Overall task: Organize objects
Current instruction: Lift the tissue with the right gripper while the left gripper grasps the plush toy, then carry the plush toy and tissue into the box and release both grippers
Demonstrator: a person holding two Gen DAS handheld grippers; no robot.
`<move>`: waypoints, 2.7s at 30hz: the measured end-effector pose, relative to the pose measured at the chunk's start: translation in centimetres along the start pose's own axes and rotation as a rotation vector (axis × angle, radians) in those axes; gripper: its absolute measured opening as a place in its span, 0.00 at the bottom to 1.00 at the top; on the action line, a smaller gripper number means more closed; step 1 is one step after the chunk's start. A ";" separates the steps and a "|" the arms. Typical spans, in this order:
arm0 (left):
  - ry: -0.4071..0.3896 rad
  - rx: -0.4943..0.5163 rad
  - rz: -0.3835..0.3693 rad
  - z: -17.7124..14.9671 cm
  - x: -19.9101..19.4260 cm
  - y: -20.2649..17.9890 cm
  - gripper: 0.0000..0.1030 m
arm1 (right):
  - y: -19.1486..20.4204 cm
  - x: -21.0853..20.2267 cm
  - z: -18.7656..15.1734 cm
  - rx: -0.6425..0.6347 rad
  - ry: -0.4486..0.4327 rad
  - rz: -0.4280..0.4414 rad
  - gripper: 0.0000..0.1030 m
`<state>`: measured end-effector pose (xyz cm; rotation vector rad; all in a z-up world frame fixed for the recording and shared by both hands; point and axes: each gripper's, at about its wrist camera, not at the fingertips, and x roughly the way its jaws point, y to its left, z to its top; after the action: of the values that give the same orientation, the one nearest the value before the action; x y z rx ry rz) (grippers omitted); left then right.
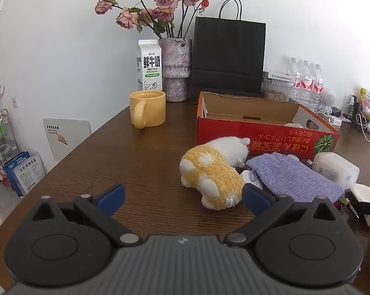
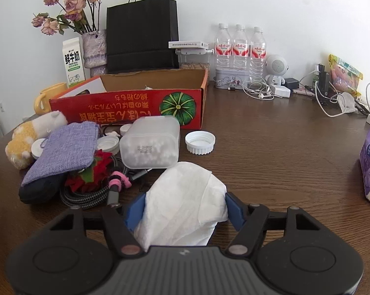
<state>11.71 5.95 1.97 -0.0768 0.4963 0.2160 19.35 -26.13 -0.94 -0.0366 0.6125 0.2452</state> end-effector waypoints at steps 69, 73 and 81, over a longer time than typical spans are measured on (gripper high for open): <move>0.033 -0.322 0.015 -0.7 3.5 3.9 0.47 | -0.5 -2.7 -0.6 0.042 -0.170 -0.072 0.66; 0.003 -0.305 0.002 0.1 2.8 3.4 0.48 | 0.0 -2.9 -0.3 0.033 -0.194 -0.054 0.66; -0.036 -0.251 -0.030 2.7 3.0 1.2 0.48 | 1.4 -3.1 2.5 0.005 -0.262 0.001 0.66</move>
<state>15.28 8.06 2.88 -0.3241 0.4298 0.2494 17.96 -25.21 2.91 0.0003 0.3528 0.2445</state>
